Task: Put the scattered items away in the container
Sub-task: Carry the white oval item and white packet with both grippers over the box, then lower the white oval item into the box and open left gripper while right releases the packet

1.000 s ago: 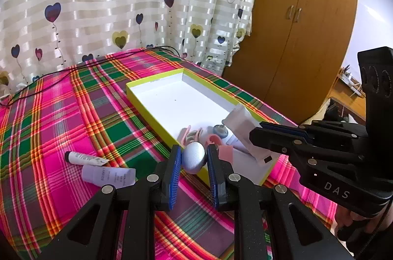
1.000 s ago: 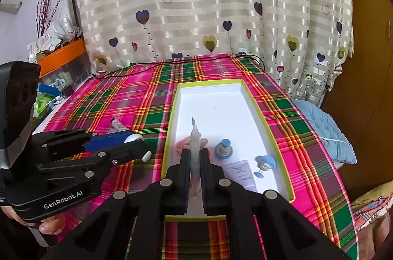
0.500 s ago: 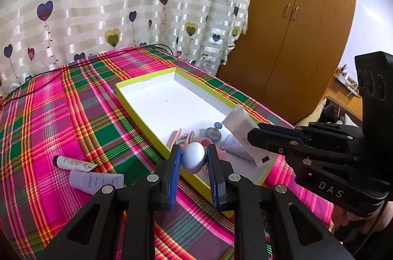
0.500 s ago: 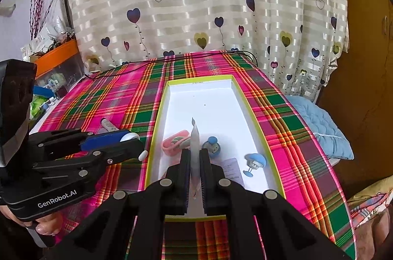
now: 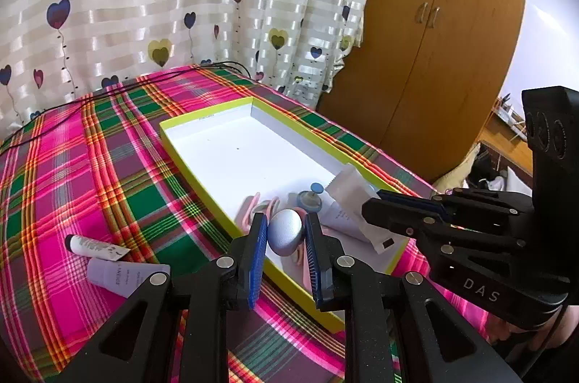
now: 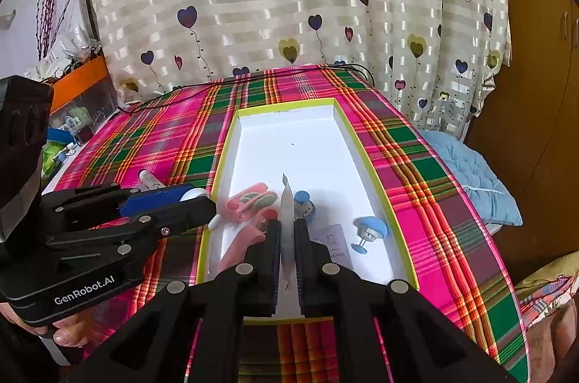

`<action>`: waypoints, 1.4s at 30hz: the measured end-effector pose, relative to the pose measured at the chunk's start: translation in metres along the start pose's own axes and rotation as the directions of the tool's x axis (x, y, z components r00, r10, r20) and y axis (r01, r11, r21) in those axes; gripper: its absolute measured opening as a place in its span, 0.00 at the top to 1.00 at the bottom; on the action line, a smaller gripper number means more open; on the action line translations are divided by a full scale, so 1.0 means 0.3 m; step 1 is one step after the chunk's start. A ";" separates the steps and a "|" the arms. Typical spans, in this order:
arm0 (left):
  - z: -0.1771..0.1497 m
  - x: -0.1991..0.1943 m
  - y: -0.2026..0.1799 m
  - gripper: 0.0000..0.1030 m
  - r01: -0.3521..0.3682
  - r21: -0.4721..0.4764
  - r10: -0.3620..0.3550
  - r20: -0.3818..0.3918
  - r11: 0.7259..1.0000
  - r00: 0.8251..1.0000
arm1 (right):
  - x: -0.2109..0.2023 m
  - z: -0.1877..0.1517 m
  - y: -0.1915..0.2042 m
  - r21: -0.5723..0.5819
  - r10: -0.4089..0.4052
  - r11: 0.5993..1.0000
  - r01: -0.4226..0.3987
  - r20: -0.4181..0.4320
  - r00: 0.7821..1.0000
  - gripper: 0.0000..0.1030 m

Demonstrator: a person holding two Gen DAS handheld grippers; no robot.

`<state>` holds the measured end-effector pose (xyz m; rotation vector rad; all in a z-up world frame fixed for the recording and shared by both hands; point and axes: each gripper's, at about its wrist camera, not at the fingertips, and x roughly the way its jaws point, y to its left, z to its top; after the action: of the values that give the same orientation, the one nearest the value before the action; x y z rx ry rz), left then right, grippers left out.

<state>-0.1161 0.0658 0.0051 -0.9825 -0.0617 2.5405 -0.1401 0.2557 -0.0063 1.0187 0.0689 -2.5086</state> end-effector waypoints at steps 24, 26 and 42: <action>-0.001 0.094 -0.015 0.79 -0.011 0.025 0.012 -0.066 1.000 0.998 | 0.065 -0.028 -0.034 0.036 0.012 0.999 -0.010 -0.060 0.998 0.92; -0.002 0.098 -0.018 0.79 -0.007 0.030 0.009 -0.070 1.000 0.997 | 0.068 -0.031 -0.038 0.041 0.009 0.999 -0.006 -0.067 0.998 0.92; 0.013 0.072 -0.016 0.75 0.015 0.015 -0.015 -0.027 1.000 1.000 | 0.048 -0.027 -0.040 0.045 -0.013 0.999 0.016 -0.061 0.998 0.91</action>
<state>-0.1313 0.0791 -0.0049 -1.0064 -0.0417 2.5098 -0.1489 0.2628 -0.0233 1.1163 0.0372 -2.5033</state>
